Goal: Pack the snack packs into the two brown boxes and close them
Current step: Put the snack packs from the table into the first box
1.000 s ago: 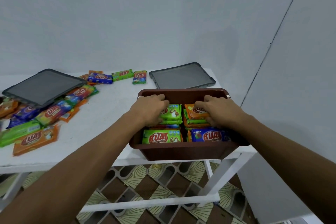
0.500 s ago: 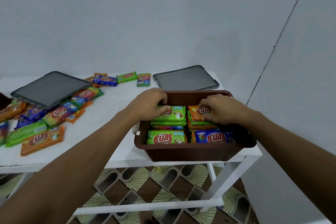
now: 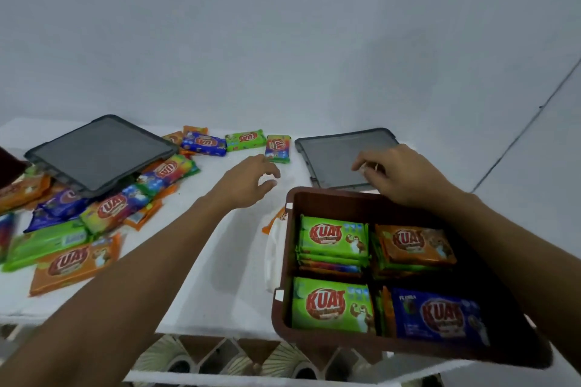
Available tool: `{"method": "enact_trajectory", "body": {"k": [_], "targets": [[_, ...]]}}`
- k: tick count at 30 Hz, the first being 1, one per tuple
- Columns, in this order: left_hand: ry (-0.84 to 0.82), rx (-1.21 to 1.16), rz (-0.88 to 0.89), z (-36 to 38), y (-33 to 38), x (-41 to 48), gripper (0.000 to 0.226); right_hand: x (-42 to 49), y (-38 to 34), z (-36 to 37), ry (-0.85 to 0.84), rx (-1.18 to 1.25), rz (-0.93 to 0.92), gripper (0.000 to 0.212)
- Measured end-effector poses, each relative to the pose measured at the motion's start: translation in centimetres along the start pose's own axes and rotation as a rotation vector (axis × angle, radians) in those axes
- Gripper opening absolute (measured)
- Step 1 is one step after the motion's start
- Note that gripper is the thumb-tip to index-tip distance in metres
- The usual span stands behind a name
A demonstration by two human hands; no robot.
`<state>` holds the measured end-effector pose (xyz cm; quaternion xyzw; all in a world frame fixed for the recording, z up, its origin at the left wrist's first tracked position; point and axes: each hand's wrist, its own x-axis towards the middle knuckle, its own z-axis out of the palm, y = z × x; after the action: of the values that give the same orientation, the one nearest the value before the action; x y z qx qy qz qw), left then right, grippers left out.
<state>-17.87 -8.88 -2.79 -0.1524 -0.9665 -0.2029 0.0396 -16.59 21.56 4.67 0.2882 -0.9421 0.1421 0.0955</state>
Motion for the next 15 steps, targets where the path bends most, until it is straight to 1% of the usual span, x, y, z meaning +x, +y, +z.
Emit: {"method": "enact_trajectory", "body": {"k": [3,5,7,9,12,15], "targets": [[-0.067,-0.013,-0.041,1.8,-1.0,2.4,0.041,3.5,0.7,1.1,-0.03,-0.016,0.014,0.018],[-0.188,0.038,-0.026,3.3,-1.4,3.5,0.057,5.5,0.9,2.0,-0.047,-0.012,0.03,0.019],[-0.274,0.127,0.014,4.5,-1.9,4.3,0.067,7.2,1.2,2.8,-0.071,0.007,0.037,0.021],[-0.278,0.159,0.047,4.5,-3.0,5.0,0.074,8.6,1.3,3.7,-0.13,0.003,0.046,0.022],[-0.269,0.127,0.06,2.8,-5.2,6.0,0.075,10.7,1.0,4.9,-0.251,-0.021,0.069,0.024],[-0.3,0.069,0.048,1.0,-7.8,6.8,0.06,13.3,0.0,5.9,-0.333,-0.023,0.069,0.022]]}}
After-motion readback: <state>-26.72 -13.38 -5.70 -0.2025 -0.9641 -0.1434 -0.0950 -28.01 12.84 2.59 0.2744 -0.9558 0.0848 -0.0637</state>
